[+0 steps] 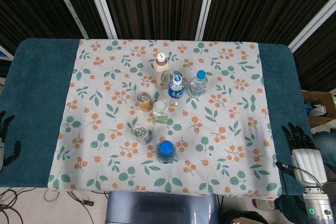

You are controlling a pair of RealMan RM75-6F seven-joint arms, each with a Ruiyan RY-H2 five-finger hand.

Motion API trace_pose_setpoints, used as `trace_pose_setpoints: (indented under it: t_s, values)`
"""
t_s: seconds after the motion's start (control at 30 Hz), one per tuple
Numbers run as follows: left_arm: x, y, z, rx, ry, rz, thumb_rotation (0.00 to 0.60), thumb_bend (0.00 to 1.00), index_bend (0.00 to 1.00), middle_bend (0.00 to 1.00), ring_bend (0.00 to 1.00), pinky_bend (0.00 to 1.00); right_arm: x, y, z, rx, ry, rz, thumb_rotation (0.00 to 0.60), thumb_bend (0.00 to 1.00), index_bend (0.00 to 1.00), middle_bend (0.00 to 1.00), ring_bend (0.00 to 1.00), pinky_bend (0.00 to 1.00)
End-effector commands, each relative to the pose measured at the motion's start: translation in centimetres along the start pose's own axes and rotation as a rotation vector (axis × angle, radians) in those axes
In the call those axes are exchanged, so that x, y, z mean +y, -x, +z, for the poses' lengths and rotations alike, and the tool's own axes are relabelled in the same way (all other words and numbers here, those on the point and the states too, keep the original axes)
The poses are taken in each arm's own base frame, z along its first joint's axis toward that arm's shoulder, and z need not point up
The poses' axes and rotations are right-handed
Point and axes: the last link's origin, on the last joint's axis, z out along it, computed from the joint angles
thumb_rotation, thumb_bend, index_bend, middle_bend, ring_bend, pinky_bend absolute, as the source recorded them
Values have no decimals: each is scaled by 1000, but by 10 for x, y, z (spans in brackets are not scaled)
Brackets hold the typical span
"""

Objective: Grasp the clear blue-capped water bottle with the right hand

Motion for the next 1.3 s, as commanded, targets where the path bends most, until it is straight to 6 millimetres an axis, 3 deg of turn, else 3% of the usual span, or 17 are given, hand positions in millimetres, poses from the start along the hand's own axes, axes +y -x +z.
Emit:
trace_pose_setpoints:
  t_s: [0.03, 1.03, 1.17, 1.3]
  values:
    - [0, 0, 0, -1, 0, 1, 600, 463, 104, 0, 41, 0, 0, 0, 0, -1, 0, -1, 600, 173, 17, 21, 19, 185]
    - [0, -1, 1, 2, -5, -15, 600, 463, 103, 0, 42, 0, 8, 2, 9, -9, 28, 20, 600, 173, 6, 21, 19, 185]
    - [0, -4, 2, 12, -11, -35, 600, 463, 103, 0, 42, 0, 13, -6, 17, 1, 30, 109, 600, 173, 6, 21, 19, 185]
    - [0, -3, 1, 2, -10, -38, 600, 463, 103, 0, 42, 0, 19, -11, 41, -28, 28, 159, 600, 172, 4, 21, 19, 185]
